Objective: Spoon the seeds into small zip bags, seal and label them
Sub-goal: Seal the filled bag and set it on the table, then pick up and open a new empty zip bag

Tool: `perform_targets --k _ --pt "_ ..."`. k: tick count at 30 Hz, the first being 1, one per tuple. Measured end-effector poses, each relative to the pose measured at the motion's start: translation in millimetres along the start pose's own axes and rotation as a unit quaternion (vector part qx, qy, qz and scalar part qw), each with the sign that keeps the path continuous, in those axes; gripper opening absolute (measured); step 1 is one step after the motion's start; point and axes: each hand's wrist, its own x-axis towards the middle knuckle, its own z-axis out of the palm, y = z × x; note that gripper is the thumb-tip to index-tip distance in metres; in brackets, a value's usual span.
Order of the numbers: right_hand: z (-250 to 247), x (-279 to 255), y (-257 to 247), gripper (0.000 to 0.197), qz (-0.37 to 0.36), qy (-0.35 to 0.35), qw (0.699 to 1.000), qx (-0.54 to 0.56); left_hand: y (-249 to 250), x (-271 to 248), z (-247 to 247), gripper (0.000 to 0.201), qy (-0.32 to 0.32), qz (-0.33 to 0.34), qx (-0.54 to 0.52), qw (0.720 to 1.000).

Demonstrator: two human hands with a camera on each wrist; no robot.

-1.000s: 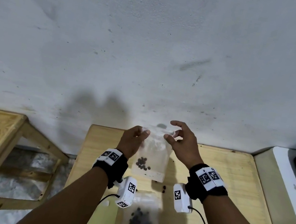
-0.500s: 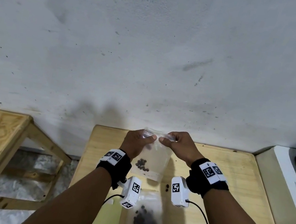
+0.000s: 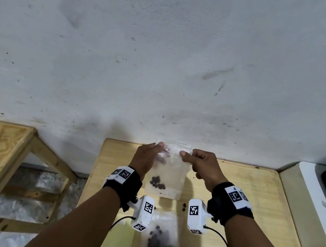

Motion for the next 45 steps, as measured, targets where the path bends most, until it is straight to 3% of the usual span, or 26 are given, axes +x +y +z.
perform_targets --k 6,10,14,17,20,22,28,32,35,39,45 --pt "7.0 -10.5 2.9 0.041 0.038 0.065 0.996 0.045 3.4 -10.8 -3.4 0.028 -0.041 0.010 0.043 0.998" --pt "14.2 -19.7 3.7 0.036 0.049 0.068 0.995 0.063 -2.7 -16.8 -7.0 0.022 -0.038 0.013 0.016 0.999" --pt "14.9 -32.7 7.9 0.025 0.049 0.110 0.990 0.066 -15.0 -30.9 -21.8 0.056 -0.047 0.090 0.046 0.994" --pt "17.4 -47.3 12.2 0.028 0.011 0.146 0.987 0.061 -24.7 -43.2 -25.8 0.035 -0.072 0.113 0.063 0.989" --pt "21.4 -68.5 22.4 0.022 -0.044 0.111 0.993 0.014 -29.6 -57.2 -26.8 0.034 -0.061 0.085 0.038 0.994" --pt "24.5 -83.4 34.0 0.013 -0.037 0.074 0.996 -0.039 -37.5 -66.1 -28.8 0.037 -0.042 0.081 0.049 0.995" --pt "31.5 -119.1 66.7 0.037 -0.024 0.033 0.999 -0.029 -66.1 -98.4 -35.2 0.042 -0.030 0.071 0.083 0.994" --pt "35.6 -134.9 90.7 0.039 -0.012 -0.008 0.999 -0.029 -88.5 -133.1 -36.2 0.037 -0.055 0.005 0.055 0.997" --pt "46.2 -145.0 113.4 0.039 -0.008 -0.054 0.998 -0.039 -112.8 -158.8 -43.7 0.034 -0.024 -0.037 0.031 0.999" --pt "73.9 -157.3 140.6 0.041 0.013 -0.099 0.993 -0.063 -141.8 -187.5 -67.7 0.033 0.017 -0.080 0.034 0.996" --pt "134.1 -159.3 156.9 0.044 0.024 -0.127 0.986 -0.109 -158.0 -198.3 -123.4 0.036 0.050 -0.085 0.036 0.994"
